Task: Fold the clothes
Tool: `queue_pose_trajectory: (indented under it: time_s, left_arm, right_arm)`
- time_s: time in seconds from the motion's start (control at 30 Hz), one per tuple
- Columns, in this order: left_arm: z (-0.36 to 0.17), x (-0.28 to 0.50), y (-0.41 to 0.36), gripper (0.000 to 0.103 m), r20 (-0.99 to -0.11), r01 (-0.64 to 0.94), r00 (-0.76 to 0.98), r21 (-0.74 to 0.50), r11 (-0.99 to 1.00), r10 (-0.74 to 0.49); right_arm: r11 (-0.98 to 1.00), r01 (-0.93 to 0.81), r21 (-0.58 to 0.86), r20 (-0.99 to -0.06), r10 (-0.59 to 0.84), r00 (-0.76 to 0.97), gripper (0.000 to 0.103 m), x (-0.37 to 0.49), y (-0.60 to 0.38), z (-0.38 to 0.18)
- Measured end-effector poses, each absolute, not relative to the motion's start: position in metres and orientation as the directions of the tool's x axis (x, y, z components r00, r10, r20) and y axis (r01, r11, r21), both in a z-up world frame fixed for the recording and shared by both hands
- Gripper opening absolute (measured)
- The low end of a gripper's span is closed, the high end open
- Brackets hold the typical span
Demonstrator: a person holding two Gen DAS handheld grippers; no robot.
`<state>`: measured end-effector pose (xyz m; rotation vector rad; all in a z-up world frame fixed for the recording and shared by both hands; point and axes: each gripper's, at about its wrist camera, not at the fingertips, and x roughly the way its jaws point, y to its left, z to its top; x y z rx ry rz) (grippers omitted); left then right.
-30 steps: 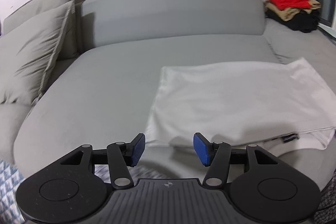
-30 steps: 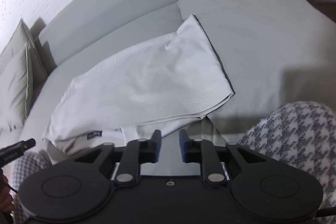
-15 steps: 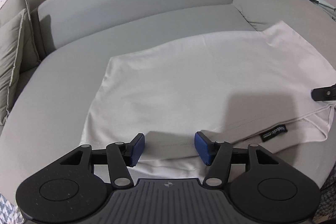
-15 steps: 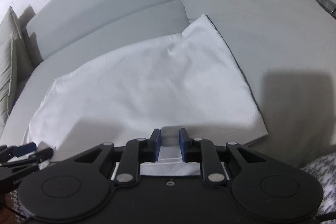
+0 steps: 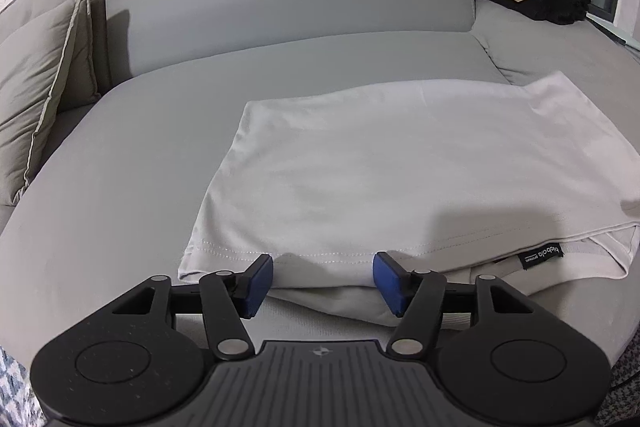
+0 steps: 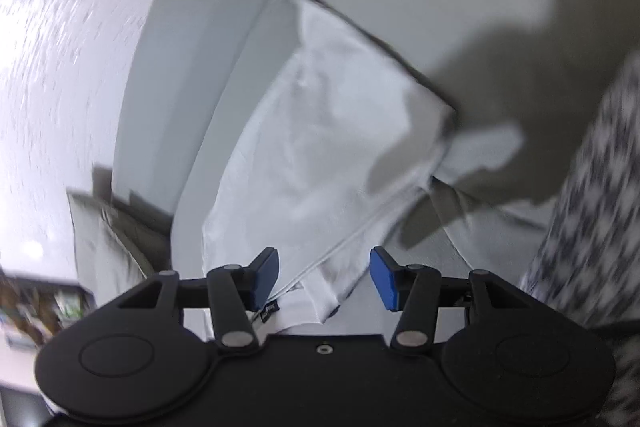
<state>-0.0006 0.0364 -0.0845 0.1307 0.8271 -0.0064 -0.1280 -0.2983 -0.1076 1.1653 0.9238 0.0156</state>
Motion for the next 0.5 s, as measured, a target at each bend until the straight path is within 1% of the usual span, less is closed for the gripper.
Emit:
queue_pose_trajectory:
  time_s: [0.13, 0.2, 0.23, 0.3, 0.4, 0.5]
  left_arm:
    - [-0.085, -0.002, 0.036, 0.061, -0.729, 0.061, 0.682, 0.125, 0.99, 0.05]
    - [-0.085, -0.003, 0.036, 0.062, -0.728, 0.061, 0.684, 0.128, 0.99, 0.052]
    - [-0.086, -0.003, 0.036, 0.062, -0.727, 0.06, 0.684, 0.13, 0.99, 0.054]
    - [-0.086, -0.003, 0.036, 0.062, -0.726, 0.059, 0.685, 0.136, 0.989, 0.059]
    - [-0.087, -0.002, 0.036, 0.063, -0.725, 0.047, 0.685, 0.142, 0.989, 0.072]
    - [-0.087, -0.001, 0.037, 0.063, -0.727, 0.039, 0.682, 0.142, 0.989, 0.077]
  right_arm:
    - [0.307, 0.49, 0.816, -0.578, 0.44, 0.688, 0.044, -0.133, -0.302, -0.128]
    - [0.258, 0.504, 0.824, -0.566, 0.394, 0.724, 0.039, -0.137, -0.305, -0.134]
    - [0.242, 0.514, 0.823, -0.568, 0.368, 0.736, 0.033, -0.138, -0.307, -0.137]
    - [0.178, 0.519, 0.836, -0.547, 0.353, 0.759, 0.034, -0.14, -0.31, -0.146]
    - [0.113, 0.481, 0.869, -0.488, 0.348, 0.8, 0.045, -0.142, -0.313, -0.157]
    - [0.092, 0.442, 0.892, -0.447, 0.318, 0.836, 0.048, -0.141, -0.316, -0.165]
